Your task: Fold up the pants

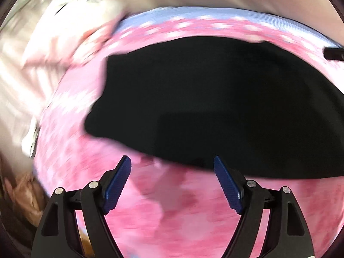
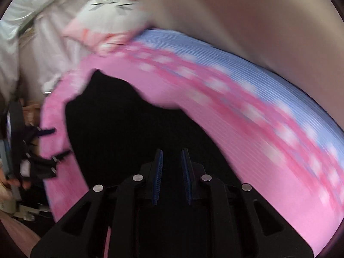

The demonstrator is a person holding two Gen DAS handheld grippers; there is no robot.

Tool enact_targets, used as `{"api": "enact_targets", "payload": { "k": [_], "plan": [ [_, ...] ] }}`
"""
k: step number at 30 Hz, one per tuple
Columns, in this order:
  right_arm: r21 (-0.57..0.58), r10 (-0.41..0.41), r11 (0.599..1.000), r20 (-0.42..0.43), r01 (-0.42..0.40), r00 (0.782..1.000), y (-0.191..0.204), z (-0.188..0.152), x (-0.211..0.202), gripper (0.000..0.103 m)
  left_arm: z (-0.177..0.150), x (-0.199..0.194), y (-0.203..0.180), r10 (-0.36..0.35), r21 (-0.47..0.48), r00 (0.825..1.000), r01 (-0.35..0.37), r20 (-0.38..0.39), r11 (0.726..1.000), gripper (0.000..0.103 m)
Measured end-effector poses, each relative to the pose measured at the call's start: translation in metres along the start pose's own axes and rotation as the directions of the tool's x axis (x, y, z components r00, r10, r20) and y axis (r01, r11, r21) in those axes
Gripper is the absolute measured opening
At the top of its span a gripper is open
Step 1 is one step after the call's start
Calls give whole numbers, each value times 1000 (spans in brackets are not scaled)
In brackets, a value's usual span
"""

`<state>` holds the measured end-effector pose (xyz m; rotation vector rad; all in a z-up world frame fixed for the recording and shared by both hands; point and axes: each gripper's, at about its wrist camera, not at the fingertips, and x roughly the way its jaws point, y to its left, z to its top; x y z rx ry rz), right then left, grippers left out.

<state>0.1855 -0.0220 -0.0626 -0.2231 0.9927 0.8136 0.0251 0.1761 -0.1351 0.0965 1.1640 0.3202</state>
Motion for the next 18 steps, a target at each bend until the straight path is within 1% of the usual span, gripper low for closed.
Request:
{"api": "enact_targets", "payload": {
  "k": [2,3,4,5,6,7,9,12,13,14,15,16,17,18],
  "plan": [
    [-89,61,994,-26,-63,998,51,39,38,19,-9,9,42,8,-62,1000,-9,-20,998,77],
    [-122,69,990,-34,-73,997,68,48,50,19,-11,11,52,8,-74,1000,-9,-22,997,77],
    [-180,82,980,-50,-89,995,96,62,68,21,-14,15,66,7,-85,1000,-9,-23,996,77],
    [-221,89,970,-65,-101,994,114,75,85,28,-16,18,75,6,-87,1000,-8,-23,996,77],
    [-267,84,958,-76,-101,994,134,87,104,44,-17,21,81,5,-90,1000,-7,-24,996,77],
    [-308,69,947,-73,-88,995,154,103,124,53,-17,27,91,-13,-99,1000,11,-26,995,77],
    [-371,50,925,-80,-76,996,185,128,157,53,-15,36,102,-53,-114,998,49,-24,992,77],
    [-409,9,910,-142,-67,990,205,154,204,53,-4,56,117,-132,-133,991,128,-20,983,77],
    [-420,-4,905,-181,-73,983,209,159,222,52,3,65,122,-167,-135,986,163,-22,977,77],
    [-428,1,899,-207,-92,978,210,160,232,43,6,68,125,-173,-138,985,169,-16,976,77],
    [-449,1,888,-211,-97,977,212,162,238,34,11,71,128,-184,-141,983,182,0,973,77],
    [-455,4,885,-207,-100,978,209,163,237,20,20,73,132,-197,-138,980,199,29,970,76],
    [-430,27,895,-206,-115,978,205,170,234,16,28,74,135,-190,-134,980,195,52,971,76],
    [-394,42,912,-179,-111,983,197,179,224,10,36,73,138,-185,-124,980,193,76,973,75]
  ]
}}
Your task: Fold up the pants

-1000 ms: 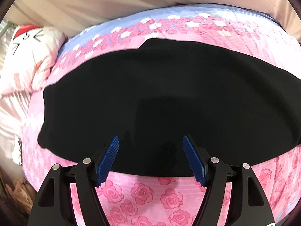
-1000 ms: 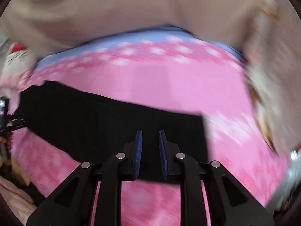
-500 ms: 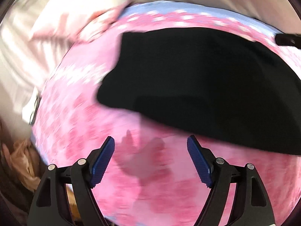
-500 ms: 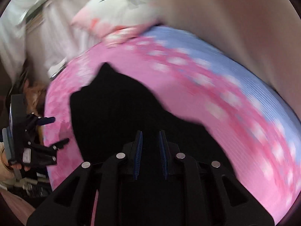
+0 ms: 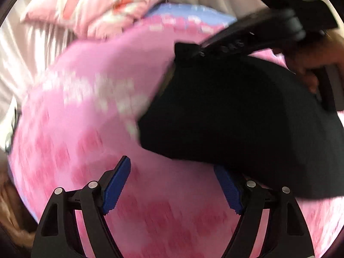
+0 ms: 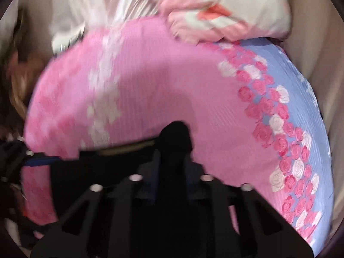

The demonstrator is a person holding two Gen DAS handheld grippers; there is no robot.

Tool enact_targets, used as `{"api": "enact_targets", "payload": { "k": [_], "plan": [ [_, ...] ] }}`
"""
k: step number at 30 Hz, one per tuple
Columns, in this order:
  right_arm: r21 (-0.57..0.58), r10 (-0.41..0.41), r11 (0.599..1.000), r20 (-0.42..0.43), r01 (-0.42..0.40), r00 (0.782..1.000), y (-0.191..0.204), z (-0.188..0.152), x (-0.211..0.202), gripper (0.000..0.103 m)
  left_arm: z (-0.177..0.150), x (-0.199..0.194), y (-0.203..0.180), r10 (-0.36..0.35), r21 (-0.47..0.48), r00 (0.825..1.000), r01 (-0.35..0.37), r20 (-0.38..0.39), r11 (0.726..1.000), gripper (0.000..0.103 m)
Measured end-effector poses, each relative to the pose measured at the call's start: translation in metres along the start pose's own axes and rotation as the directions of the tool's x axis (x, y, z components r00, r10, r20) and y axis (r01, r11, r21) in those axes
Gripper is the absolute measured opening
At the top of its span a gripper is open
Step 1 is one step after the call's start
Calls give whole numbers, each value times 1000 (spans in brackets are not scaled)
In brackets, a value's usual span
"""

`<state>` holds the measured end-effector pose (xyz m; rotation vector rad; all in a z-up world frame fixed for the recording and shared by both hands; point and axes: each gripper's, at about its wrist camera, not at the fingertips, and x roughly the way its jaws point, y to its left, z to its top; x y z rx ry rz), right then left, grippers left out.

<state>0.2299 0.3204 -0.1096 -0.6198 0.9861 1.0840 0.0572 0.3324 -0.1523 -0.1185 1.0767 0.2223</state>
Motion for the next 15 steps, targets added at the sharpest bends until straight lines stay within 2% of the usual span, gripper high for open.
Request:
{"api": "enact_targets", "payload": {
  "k": [3,4,5,6,7,8,9,10,11,12,14,15],
  "plan": [
    [82,-16,997,76,10,997,-21,9,-12,9,27,4,10,55,9,996,-56,66,998,73],
    [93,-21,996,64,15,998,-24,7,-5,13,31,8,13,51,10,997,-52,58,999,74],
    [95,-24,995,13,22,1000,-25,3,10,20,33,14,15,37,17,999,-37,35,999,75],
    [95,-33,995,-37,36,999,-26,-2,22,22,32,23,17,52,35,999,-52,-12,998,76],
    [104,-57,993,-15,58,998,-26,-8,19,23,30,24,19,55,39,998,-54,-23,998,76],
    [152,-57,987,60,48,997,-27,-14,1,29,24,21,20,62,39,998,-61,-21,997,76],
    [214,-64,976,127,36,990,-31,-22,-21,38,16,13,24,105,42,994,-104,-12,994,76],
    [265,-86,964,177,37,980,-33,-33,-40,56,11,8,27,138,50,990,-137,-10,989,76],
    [313,-114,949,231,37,966,-36,-50,-64,67,2,1,31,166,57,986,-165,-9,985,75],
    [362,-143,932,283,32,948,-40,-80,-93,67,-4,-8,34,187,61,982,-186,-7,981,75],
    [451,-192,891,286,45,939,-54,-136,-127,67,-9,-30,36,182,70,983,-182,8,981,75],
    [510,-225,858,248,71,942,-68,-170,-140,67,-8,-42,34,158,78,987,-159,21,984,75]
  ]
}}
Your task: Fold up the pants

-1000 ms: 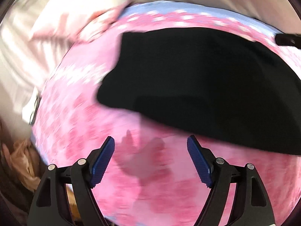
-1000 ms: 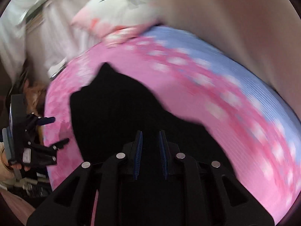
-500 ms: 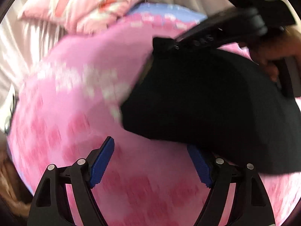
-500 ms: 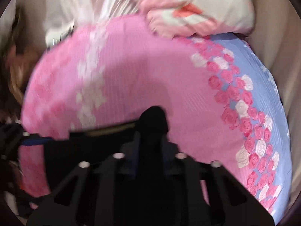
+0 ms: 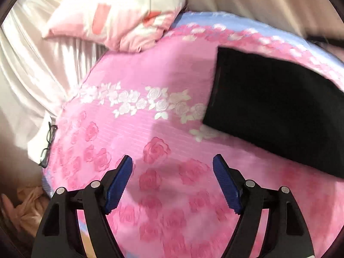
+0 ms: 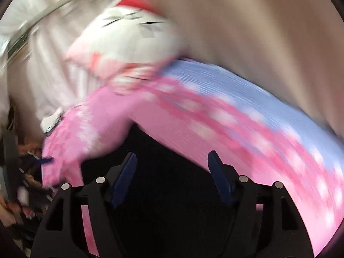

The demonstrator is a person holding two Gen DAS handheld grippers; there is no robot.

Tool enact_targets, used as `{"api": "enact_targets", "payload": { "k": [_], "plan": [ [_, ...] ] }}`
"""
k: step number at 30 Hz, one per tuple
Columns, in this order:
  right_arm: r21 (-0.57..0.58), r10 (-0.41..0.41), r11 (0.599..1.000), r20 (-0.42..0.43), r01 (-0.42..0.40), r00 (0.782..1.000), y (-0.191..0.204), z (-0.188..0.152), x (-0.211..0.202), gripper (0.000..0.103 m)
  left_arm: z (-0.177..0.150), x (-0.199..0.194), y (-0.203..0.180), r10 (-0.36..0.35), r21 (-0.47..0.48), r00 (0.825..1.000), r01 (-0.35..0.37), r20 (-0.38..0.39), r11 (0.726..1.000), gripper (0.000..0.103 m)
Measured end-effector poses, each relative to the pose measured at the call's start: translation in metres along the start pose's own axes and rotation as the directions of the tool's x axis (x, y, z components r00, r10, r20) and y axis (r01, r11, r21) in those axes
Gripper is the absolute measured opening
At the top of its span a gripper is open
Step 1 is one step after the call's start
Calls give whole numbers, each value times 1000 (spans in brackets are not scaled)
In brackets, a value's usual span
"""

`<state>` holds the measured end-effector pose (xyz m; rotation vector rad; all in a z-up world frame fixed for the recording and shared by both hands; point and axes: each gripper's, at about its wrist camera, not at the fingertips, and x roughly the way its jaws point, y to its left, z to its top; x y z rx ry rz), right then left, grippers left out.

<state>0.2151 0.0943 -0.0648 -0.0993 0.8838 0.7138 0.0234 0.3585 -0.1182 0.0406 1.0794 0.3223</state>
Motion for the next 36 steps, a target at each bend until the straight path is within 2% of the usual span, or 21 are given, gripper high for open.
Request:
{"api": "enact_targets", "payload": {
  "k": [3,4,6,7,10,12,13,15,16,18,19,20,21,22,24,25,28,29,31,33,36],
  "plan": [
    [124,-131,982,-106,144,986,-86,-41,-30,54,14,-27,-31,-67,72,997,63,49,995,80],
    [158,-135,975,-129,155,982,-106,-48,-35,48,26,-27,-53,-77,105,995,69,70,992,85],
    [204,-114,968,-171,149,979,-139,-58,-37,43,37,-17,-83,-83,130,993,72,80,989,86],
    [198,-98,971,-179,133,979,-144,-58,-34,42,44,-3,-96,-82,136,995,73,61,988,86],
    [173,-8,984,-203,44,979,-140,-51,-11,41,46,40,-119,-8,148,1000,12,-30,989,86],
    [118,7,993,-238,21,971,-126,-48,12,28,41,50,-121,16,137,999,-10,-43,990,87],
    [84,22,996,-267,1,964,-119,-48,26,17,39,49,-120,20,124,999,-17,-28,992,87],
    [-29,-42,999,-258,36,965,-104,-41,37,11,36,49,-119,33,135,999,-28,-29,990,87],
    [-42,-58,998,-233,50,971,-103,-33,34,4,33,48,-119,39,147,999,-35,-27,989,87],
    [-2,-62,998,-151,62,987,-115,-23,25,3,30,47,-117,44,156,999,-40,-24,987,88],
    [17,-144,989,-170,149,975,-131,-27,35,4,29,46,-116,45,156,999,-41,-19,987,88],
    [25,-173,983,-217,183,961,-141,-30,44,4,29,46,-116,49,153,999,-45,-19,987,92],
    [70,-136,985,-226,156,965,-151,-32,44,4,28,43,-117,59,150,998,-55,-18,987,93],
    [163,-94,979,-153,119,984,-158,-30,24,4,29,43,-117,65,146,998,-61,-24,987,95],
    [238,-44,970,-27,49,999,-156,-28,-15,5,30,41,-112,66,128,997,-61,-40,990,95],
    [241,-6,971,-5,7,1000,-147,-30,-29,5,30,39,-109,71,118,997,-65,-42,991,94],
    [118,80,991,-99,-68,992,-98,-47,-23,4,37,24,-102,101,86,995,-100,-5,991,92],
    [62,88,995,-152,-80,984,-80,-55,-5,4,43,19,-102,100,83,995,-101,18,991,92],
    [24,74,997,-198,-70,977,-67,-61,26,4,63,11,-110,96,97,993,-103,66,990,92],
    [94,84,993,-180,-67,980,-72,-56,55,0,84,13,-121,95,119,991,-106,93,987,93],
    [204,110,975,-113,-85,987,-84,-39,58,1,101,48,-136,176,189,983,-183,52,965,93]
  ]
}}
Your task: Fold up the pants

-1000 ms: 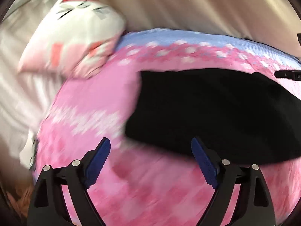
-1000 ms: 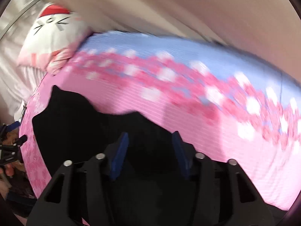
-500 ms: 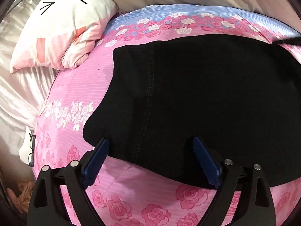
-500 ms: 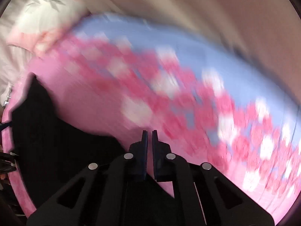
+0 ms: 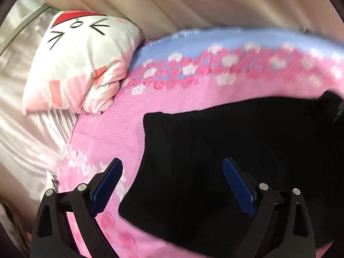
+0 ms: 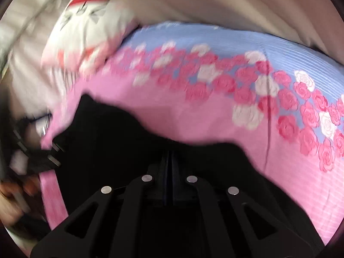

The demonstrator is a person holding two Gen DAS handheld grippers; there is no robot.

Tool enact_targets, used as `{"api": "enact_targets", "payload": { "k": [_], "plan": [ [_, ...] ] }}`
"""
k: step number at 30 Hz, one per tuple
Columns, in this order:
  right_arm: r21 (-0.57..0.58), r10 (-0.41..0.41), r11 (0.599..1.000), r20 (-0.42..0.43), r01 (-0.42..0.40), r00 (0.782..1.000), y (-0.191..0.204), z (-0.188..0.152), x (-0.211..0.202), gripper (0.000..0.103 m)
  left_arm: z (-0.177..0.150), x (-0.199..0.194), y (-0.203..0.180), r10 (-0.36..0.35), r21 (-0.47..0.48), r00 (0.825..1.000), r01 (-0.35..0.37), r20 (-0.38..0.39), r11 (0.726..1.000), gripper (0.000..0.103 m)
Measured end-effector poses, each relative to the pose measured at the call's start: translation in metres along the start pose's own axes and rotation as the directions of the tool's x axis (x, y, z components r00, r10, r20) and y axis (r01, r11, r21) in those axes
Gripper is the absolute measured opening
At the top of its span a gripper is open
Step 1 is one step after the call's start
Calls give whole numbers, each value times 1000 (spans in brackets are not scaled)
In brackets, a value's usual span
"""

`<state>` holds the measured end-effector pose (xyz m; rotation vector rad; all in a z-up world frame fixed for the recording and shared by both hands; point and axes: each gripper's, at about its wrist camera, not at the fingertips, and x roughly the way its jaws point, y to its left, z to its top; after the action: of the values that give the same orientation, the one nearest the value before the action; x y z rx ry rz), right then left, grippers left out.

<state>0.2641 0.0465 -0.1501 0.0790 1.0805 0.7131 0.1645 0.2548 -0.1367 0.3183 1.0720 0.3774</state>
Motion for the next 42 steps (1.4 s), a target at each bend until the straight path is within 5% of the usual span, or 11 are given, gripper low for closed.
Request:
{"api": "enact_targets", "payload": {
  "k": [7,12,17,22,26,28,30,34,38,40,42],
  "plan": [
    [-2,-20,1000,7,20,1000,-20,-19,-22,1,-15,18,-1,27,46,999,-26,-19,999,97],
    [41,-66,997,101,62,993,-33,-55,-91,5,-3,-3,-5,63,43,998,-63,3,997,94],
    [341,-258,916,91,213,962,-145,-140,-163,6,15,-65,-65,-83,83,993,76,87,994,94],
    [351,-471,838,78,418,879,-178,-209,-273,8,21,-119,-164,-236,206,965,209,117,956,95],
    [493,-614,677,-30,546,789,-233,-291,-354,10,14,-148,-231,-280,303,953,235,116,924,95],
    [564,-637,611,-67,556,768,-264,-326,-386,10,8,-159,-259,-306,329,947,260,96,908,95],
    [582,-632,601,-73,547,772,-292,-348,-407,10,4,-165,-277,-313,341,946,268,81,901,95],
    [549,-559,670,-69,499,826,-325,-357,-403,11,-5,-178,-310,-306,360,950,265,60,894,95],
    [505,-519,732,-22,458,854,-325,-351,-396,34,-7,-188,-329,-296,361,954,259,51,896,95],
    [489,-534,739,4,464,846,-322,-349,-399,44,-9,-196,-333,-289,356,955,249,62,901,95],
    [482,-517,755,21,445,856,-323,-352,-401,45,-9,-203,-336,-284,346,956,246,65,905,95]
  ]
}}
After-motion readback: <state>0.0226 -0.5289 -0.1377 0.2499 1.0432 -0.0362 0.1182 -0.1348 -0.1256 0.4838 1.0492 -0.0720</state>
